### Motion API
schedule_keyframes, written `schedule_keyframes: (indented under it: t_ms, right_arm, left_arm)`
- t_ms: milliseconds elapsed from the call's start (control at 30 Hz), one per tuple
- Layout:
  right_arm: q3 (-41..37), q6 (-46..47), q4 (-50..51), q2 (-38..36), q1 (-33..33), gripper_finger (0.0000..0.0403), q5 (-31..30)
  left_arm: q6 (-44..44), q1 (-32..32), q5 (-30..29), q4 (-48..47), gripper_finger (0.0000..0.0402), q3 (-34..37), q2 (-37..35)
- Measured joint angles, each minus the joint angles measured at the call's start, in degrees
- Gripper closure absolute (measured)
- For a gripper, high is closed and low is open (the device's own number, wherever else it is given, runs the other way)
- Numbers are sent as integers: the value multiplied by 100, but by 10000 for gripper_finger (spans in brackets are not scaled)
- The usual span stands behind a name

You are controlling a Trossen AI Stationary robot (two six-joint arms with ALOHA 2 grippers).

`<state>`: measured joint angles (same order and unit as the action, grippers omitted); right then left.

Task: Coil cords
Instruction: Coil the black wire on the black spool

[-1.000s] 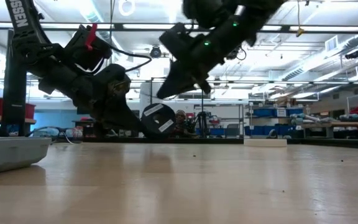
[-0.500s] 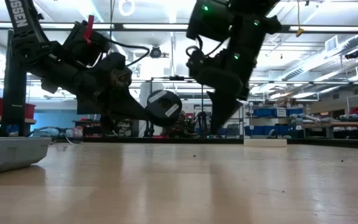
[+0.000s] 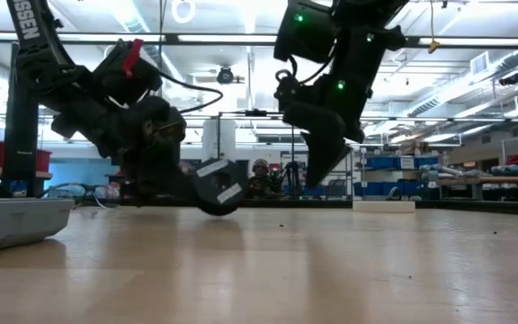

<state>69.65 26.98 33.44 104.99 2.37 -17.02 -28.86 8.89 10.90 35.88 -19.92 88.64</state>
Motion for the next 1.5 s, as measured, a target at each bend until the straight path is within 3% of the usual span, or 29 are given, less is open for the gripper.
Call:
schedule_keyframes:
  t_ms: [133, 433, 600, 933, 1067, 1233, 1500]
  right_arm:
    - [-2, -133, -466, -131, -57, 403, 185]
    - [0, -560, -2816, -185, -303, 403, 754]
    - [1, -569, -2848, -185, -378, 403, 800]
    - [-141, -727, -1699, -197, 110, 385, 827]
    - [-475, -324, -1834, -245, 499, 374, 599]
    - [-995, 103, -2600, -255, 836, 362, -193]
    - [-1741, -319, -4317, 20, 912, 324, -299]
  left_arm:
    - [-4, 2, -377, -130, 401, -4, -5]
    - [-7, 0, -781, -366, 401, -201, -4]
    - [-2, 2, -888, -471, 401, -262, -4]
    - [11, 0, -892, -791, 401, -262, -4]
    - [11, 0, -894, -794, 401, -262, -4]
    - [13, 0, -894, -692, 401, -258, -2]
    - [11, 0, -878, -603, 401, -256, 2]
